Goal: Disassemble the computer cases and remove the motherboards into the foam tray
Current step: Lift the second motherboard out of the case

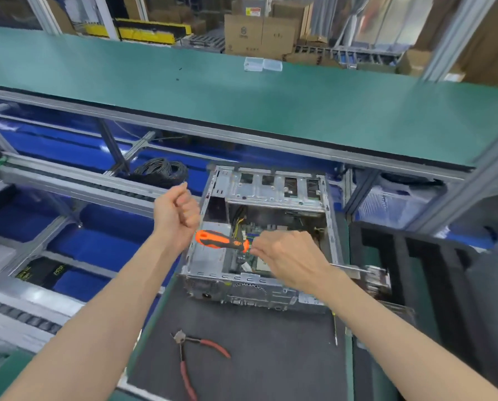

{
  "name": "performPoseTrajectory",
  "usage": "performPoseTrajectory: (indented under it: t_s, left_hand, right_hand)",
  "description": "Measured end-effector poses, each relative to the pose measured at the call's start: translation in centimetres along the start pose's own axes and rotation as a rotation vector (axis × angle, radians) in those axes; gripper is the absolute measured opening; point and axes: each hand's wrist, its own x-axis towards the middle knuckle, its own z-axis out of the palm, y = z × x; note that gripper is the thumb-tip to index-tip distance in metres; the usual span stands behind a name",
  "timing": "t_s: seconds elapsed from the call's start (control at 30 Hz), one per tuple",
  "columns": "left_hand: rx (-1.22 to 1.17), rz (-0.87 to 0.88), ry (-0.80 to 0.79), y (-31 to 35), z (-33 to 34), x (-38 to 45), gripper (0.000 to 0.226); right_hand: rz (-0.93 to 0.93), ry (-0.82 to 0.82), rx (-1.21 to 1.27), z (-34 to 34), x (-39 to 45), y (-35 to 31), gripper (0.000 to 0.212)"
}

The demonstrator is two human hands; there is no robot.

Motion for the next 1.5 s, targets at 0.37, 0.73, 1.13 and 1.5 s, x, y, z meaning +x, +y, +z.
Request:
performPoseTrajectory:
  t_s: [0.37, 0.73, 1.13, 1.5]
  left_hand:
    - [0.088, -0.292, -0.197, -4.8, 1.7, -5.4, 0.054]
    - [-0.359, -0.594, -0.267, -14.6, 1.7, -8.2, 0.042]
    - [-0.182, -0.470, -0.454, -23.2, 7.7, -9.5, 0.046]
    - [0.121, -0.495, -0.349, -32.9, 14.5, -9.5, 0.046]
  right_hand:
    - [-0.107, -0.141, -0.102, 9.0, -7.2, -7.2, 0.024]
    - [0.154, -0.378, 0.118, 17.1, -10.7, -7.7, 0.022]
    - [1.012, 0.721, 0.953, 8.0, -17.6, -2.4, 0.022]
    - [1.442, 1.287, 1.678, 4.3, -21.6, 5.3, 0.025]
